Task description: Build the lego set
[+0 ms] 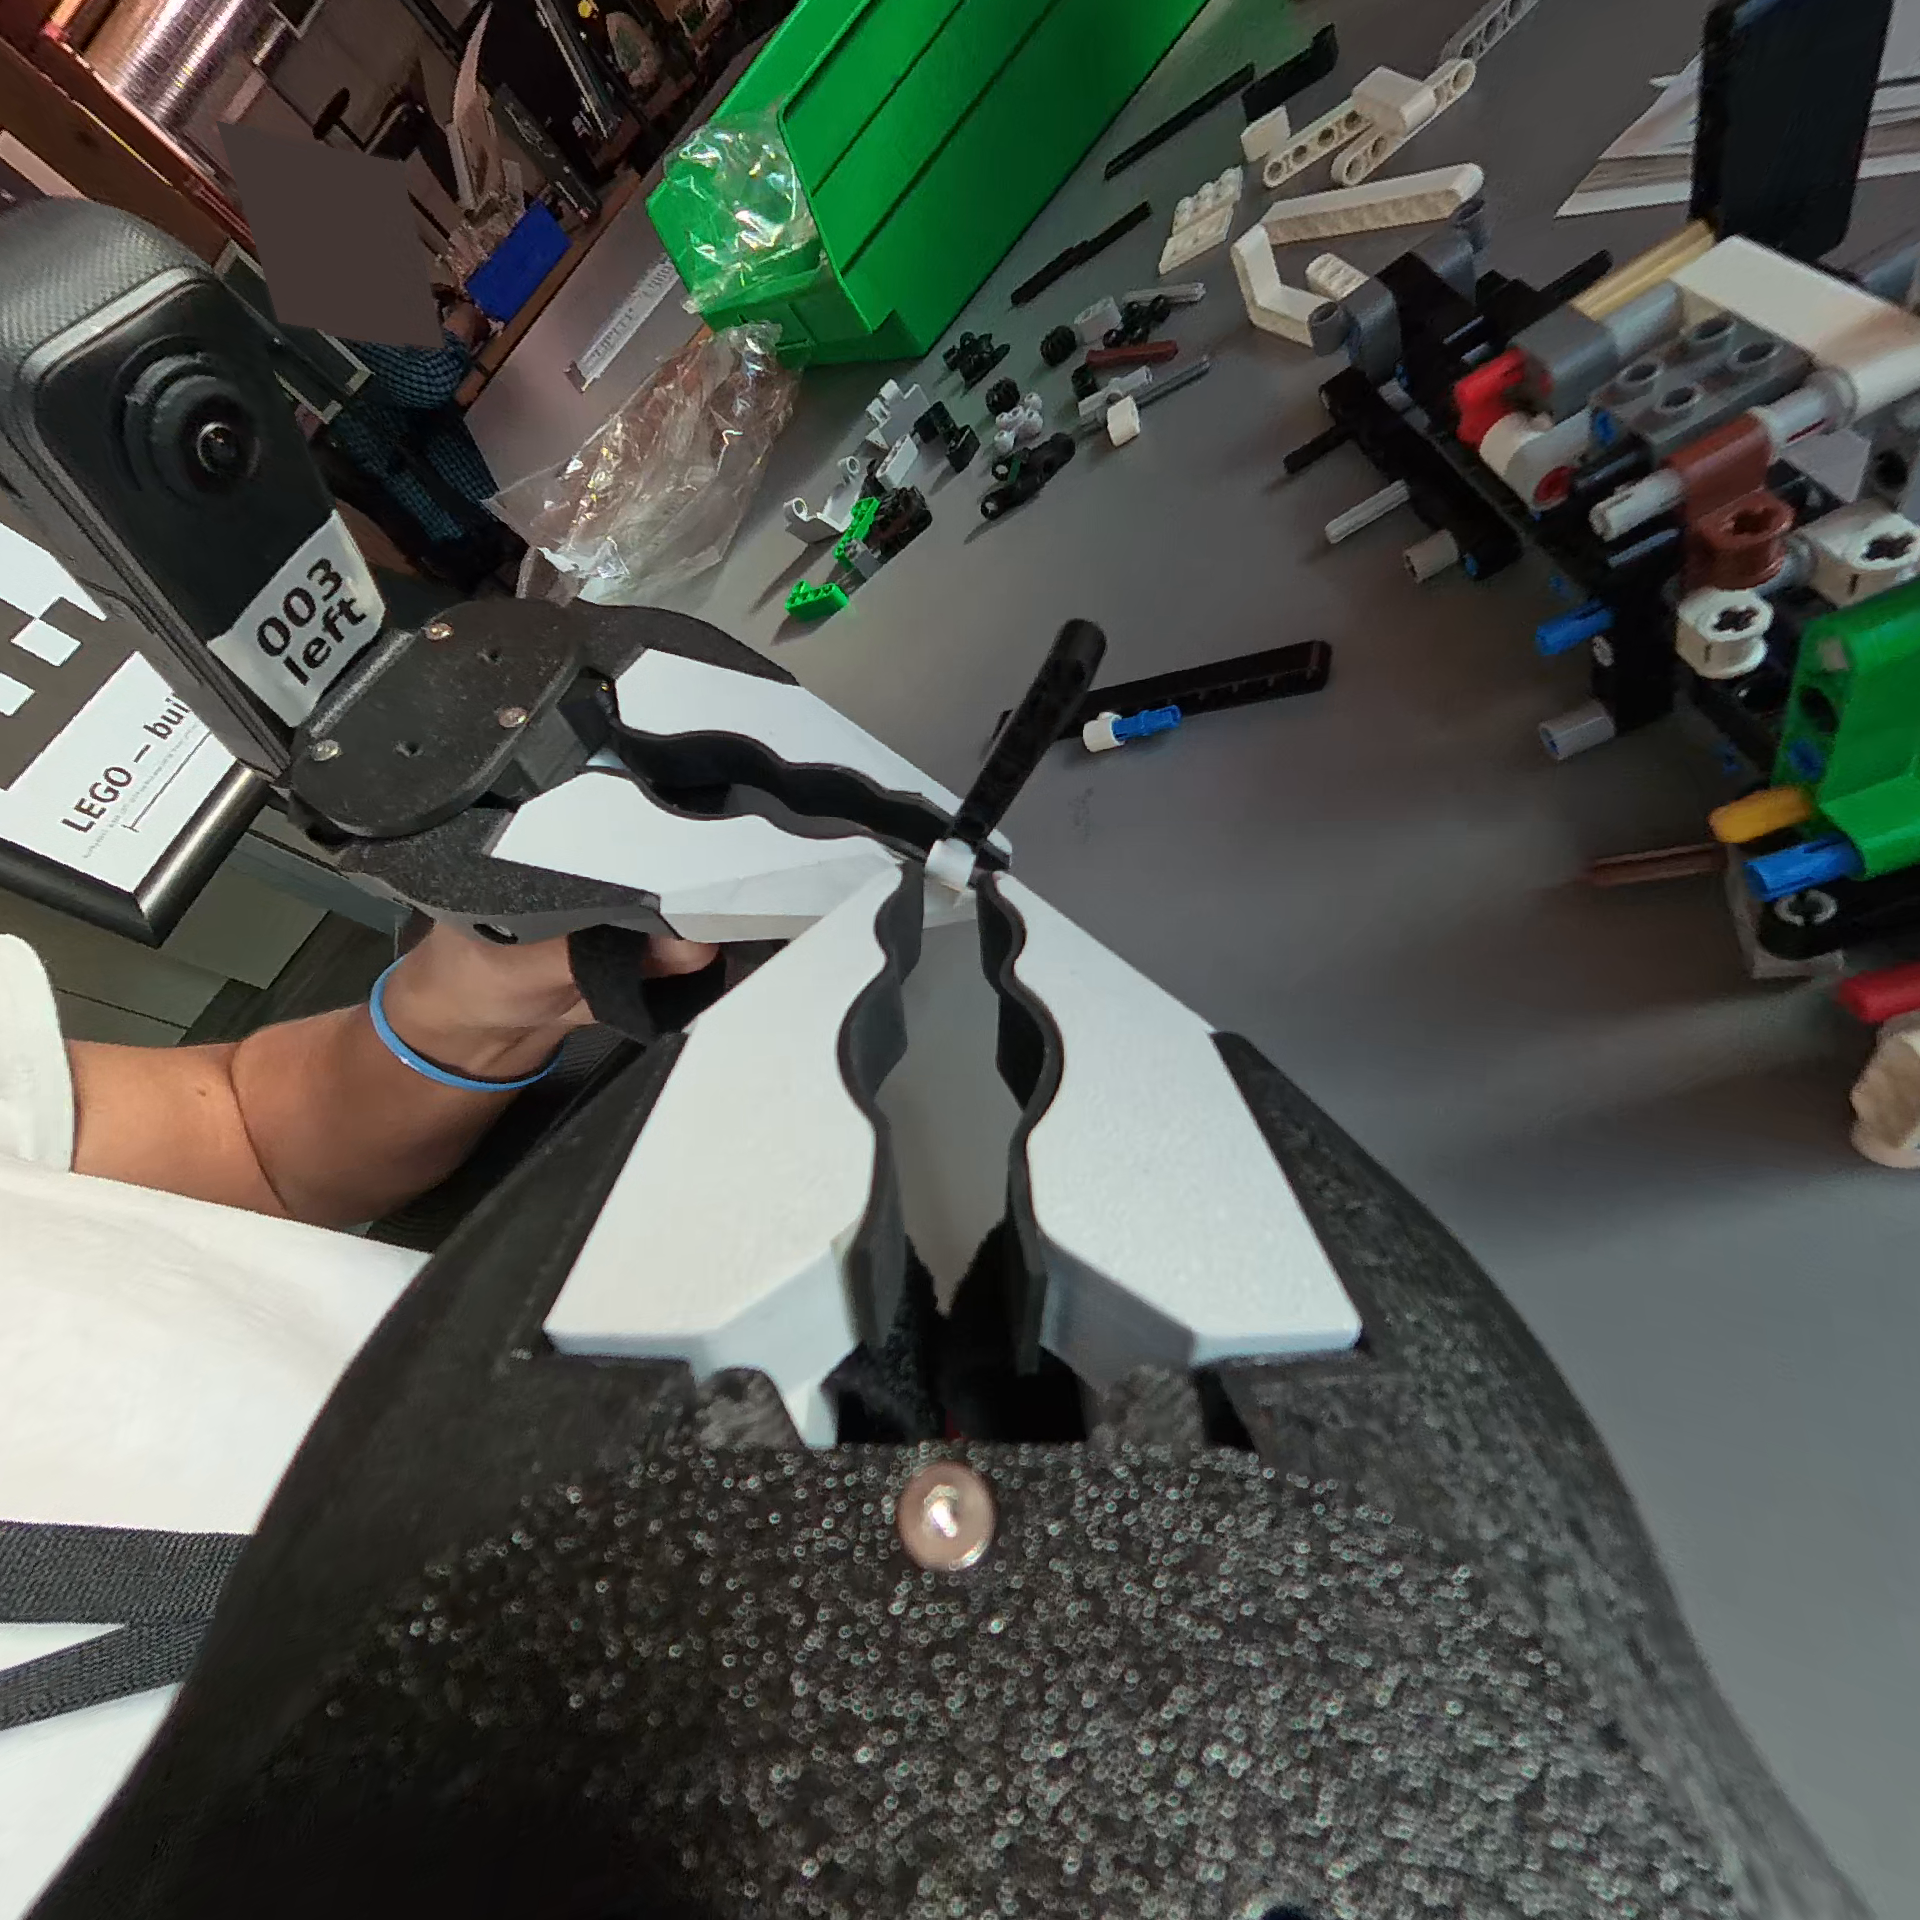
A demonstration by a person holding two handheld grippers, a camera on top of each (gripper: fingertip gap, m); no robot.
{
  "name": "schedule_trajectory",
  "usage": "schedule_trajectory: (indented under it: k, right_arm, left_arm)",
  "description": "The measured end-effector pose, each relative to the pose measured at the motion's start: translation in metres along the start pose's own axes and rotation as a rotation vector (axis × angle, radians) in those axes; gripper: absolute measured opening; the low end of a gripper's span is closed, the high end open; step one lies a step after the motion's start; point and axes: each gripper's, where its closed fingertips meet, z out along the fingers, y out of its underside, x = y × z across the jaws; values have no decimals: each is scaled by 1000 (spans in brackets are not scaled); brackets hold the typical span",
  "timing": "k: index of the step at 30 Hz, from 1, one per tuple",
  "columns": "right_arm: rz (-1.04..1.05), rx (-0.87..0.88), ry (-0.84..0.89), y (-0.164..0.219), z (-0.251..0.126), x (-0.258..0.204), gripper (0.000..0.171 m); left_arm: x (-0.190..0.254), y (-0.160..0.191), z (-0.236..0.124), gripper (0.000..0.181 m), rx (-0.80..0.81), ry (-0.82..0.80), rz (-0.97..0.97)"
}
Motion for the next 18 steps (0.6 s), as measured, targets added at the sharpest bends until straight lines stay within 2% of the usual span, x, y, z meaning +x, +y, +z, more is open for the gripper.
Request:
schedule_trajectory:
  k: [1,11,14,18]
  right_arm:
    - [13,-1,-7,0,1,-1,7]
    - [48,-24,-22,3,0,-1,5]
    - [-98,-21,57,3,-1,0,6]
    - [-357,-113,206,7,-2,2,6]
  left_arm:
    - [0,0,0,7,-3,1,1]
    - [3,3,1,7,-14,-34,88]
    - [2,3,1,7,-18,-48,97]
    - [3,6,2,7,-39,-53,126]
